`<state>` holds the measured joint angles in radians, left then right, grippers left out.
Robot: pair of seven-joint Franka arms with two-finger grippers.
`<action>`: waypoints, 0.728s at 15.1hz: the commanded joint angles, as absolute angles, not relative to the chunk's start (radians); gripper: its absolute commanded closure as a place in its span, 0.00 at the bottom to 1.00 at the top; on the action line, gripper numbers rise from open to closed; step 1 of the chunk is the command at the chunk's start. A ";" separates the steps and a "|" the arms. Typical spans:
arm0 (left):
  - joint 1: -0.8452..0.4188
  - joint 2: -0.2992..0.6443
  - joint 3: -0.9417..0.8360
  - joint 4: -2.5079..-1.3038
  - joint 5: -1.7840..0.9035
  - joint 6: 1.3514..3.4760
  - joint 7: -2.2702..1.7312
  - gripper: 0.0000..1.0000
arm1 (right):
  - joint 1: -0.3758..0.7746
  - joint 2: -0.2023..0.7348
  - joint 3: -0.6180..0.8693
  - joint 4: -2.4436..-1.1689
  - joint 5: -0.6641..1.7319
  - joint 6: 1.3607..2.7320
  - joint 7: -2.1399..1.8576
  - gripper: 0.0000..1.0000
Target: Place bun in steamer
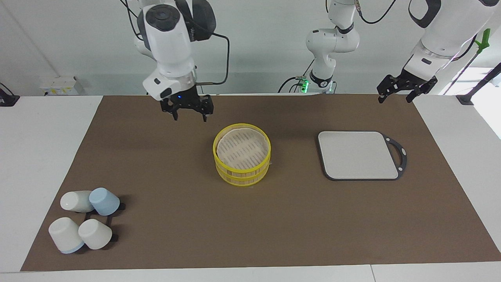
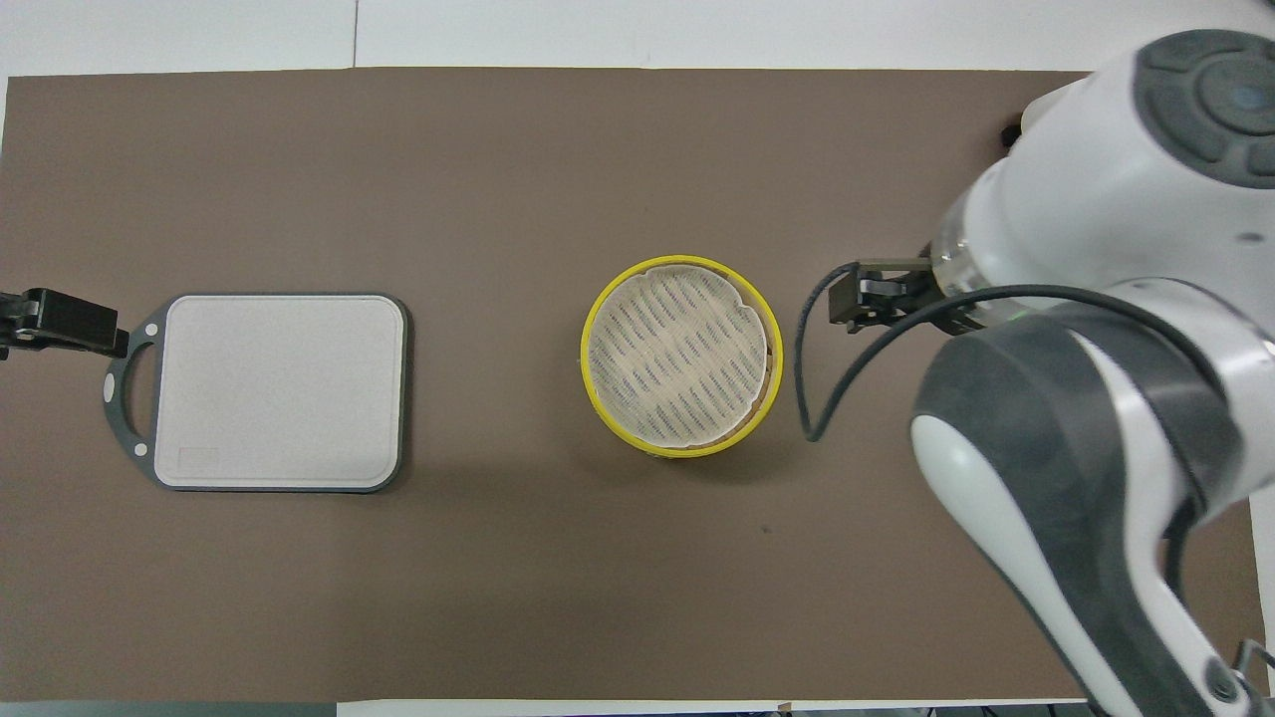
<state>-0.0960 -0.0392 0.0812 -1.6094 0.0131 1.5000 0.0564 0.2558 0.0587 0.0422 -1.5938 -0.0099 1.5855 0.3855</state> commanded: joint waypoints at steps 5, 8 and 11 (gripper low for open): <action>-0.081 -0.080 0.074 -1.664 -0.003 1.542 0.071 0.00 | 0.091 -0.114 0.051 -1.779 -0.003 1.626 0.155 0.00; -0.081 -0.080 0.074 -1.664 -0.003 1.542 0.071 0.00 | 0.042 -0.106 0.048 -1.772 0.002 1.632 0.127 0.00; -0.081 -0.080 0.074 -1.664 -0.003 1.542 0.069 0.00 | 0.015 -0.101 0.061 -1.769 0.002 1.632 0.126 0.00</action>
